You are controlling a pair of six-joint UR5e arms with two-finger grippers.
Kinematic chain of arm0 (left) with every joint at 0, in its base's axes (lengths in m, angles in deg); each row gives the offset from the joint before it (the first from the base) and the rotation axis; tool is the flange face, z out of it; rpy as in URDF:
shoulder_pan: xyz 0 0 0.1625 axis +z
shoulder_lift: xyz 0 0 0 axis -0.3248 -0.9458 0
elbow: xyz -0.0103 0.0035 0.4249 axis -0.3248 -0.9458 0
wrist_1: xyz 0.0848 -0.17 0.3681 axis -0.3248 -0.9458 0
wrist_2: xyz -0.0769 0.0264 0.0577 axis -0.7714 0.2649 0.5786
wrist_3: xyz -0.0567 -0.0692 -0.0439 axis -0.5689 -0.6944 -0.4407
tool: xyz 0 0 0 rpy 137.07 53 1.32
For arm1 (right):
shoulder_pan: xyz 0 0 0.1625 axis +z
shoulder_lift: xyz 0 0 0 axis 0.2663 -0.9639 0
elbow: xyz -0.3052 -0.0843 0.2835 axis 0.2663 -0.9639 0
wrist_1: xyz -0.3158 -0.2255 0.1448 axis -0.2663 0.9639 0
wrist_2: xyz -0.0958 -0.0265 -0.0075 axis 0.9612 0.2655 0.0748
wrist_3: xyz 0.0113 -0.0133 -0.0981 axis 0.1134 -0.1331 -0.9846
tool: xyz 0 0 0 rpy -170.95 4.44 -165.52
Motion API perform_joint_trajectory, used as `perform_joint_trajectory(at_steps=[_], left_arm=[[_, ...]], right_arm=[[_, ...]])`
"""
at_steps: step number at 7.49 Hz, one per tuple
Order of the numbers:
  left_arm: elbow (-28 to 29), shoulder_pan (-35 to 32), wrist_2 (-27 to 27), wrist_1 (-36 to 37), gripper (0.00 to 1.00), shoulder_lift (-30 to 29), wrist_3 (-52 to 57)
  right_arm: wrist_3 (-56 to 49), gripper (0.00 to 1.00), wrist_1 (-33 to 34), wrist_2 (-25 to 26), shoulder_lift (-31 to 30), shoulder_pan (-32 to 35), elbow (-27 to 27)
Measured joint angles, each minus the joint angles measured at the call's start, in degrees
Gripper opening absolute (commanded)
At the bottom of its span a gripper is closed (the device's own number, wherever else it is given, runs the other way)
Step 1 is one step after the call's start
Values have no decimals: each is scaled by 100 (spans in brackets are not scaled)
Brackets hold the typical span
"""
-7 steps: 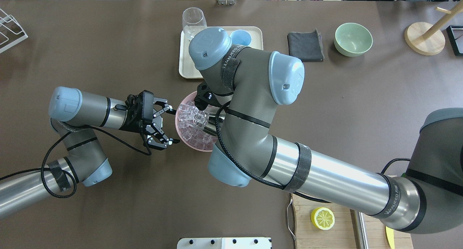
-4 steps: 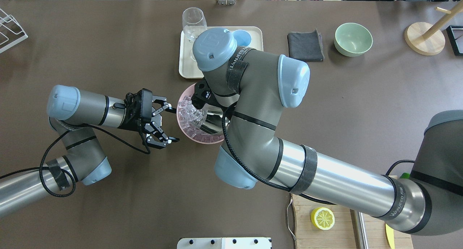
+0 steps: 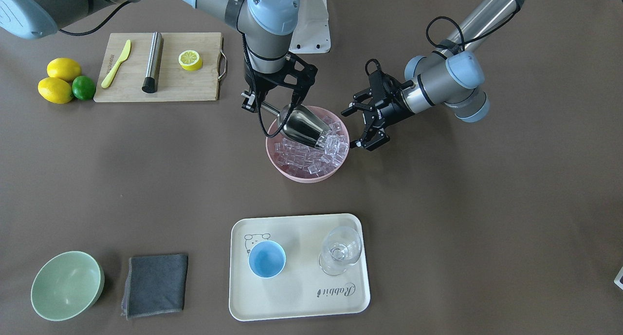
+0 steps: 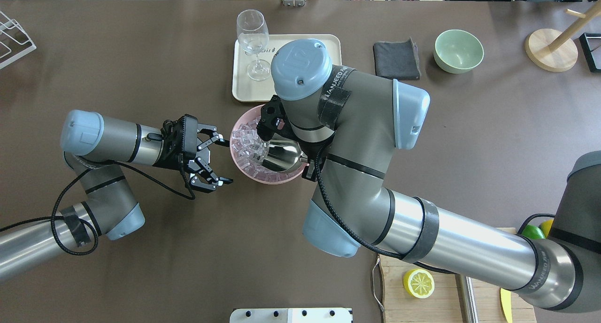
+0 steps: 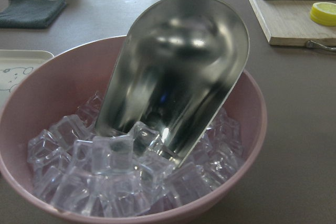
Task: Put ice in cup with scoop
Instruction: 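Drag the scoop through the ice and tilt it up to collect cubes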
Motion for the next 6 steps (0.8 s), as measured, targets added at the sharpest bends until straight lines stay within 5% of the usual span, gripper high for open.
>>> perform_joint_trajectory(at_steps=[6], left_arm=[[2, -31, -46, -3, 98, 41, -8]], right_arm=[[0, 0, -424, 184, -405, 5, 332]])
